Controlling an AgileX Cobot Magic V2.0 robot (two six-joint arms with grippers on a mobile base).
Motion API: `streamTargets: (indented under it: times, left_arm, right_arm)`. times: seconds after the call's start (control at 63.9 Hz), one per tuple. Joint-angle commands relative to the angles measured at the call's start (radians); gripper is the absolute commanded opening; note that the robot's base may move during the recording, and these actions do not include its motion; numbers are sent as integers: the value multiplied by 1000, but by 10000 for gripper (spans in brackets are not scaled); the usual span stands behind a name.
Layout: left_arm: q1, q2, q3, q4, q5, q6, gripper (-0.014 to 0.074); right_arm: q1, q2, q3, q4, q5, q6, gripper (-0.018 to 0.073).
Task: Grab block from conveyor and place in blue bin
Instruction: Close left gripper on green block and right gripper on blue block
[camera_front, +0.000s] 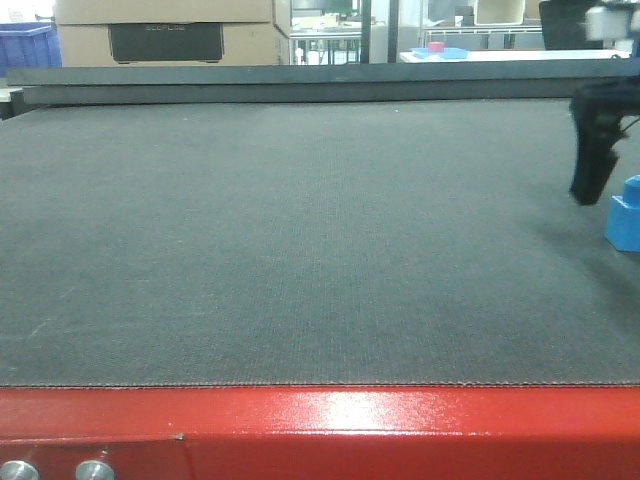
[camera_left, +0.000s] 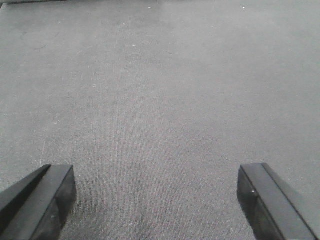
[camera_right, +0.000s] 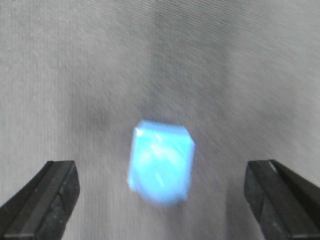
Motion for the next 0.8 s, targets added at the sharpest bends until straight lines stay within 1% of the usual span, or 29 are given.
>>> streamTargets:
  times: [0.0,0.094,0.157,0.219,0.329,0.438,0.454,0.548,0.564,0.579,0.673,0.783]
  left_arm:
    - [-6,-2,-7,1,-7,-5,559]
    - [-6,-2,-7,1,-5,-5,559]
    - [-6,-2,-7,1,-5,-5,559]
    - [-6,-2,-7,1,-3,-5,559]
    - [-6,-2,-7,1,-3,-5,559]
    - [-6,-2,-10,1,22,-5,559]
    - [-6,-2,-12,1,28,-5,559]
    - [-4,2,-28,1,80,-5,559]
    - [-4,2,-32,1,88,-5,559]
    - [-4,6,-37,1,98,-5,559]
    - [0,29,-80,6,166,-5,559]
    - [50,84,-136,6,247,-5,559]
  right_arm:
    - [1,19,-9,-6,-27,0,569]
    - [1,28,-9,-6,-28,0,568]
    - [1,33,-9,-6,-33,0,540]
    - [1,40,-9,-6,-35,0,484]
    - [1,63,-9,-6,-25,0,351]
    - [1,76,-9,-6,-6,0,175]
    - [1,76,-9,-6,-4,0,127]
    - [1,61,-9,-6,1,0,-81]
    - [1,58,-9,-6,1,0,-132]
    - [1,54,-9,-6,-1,0,-163]
    - [1,14,-9,-6,-15,3,-151]
    - [6,-43,-9,-6,-17,3,-153]
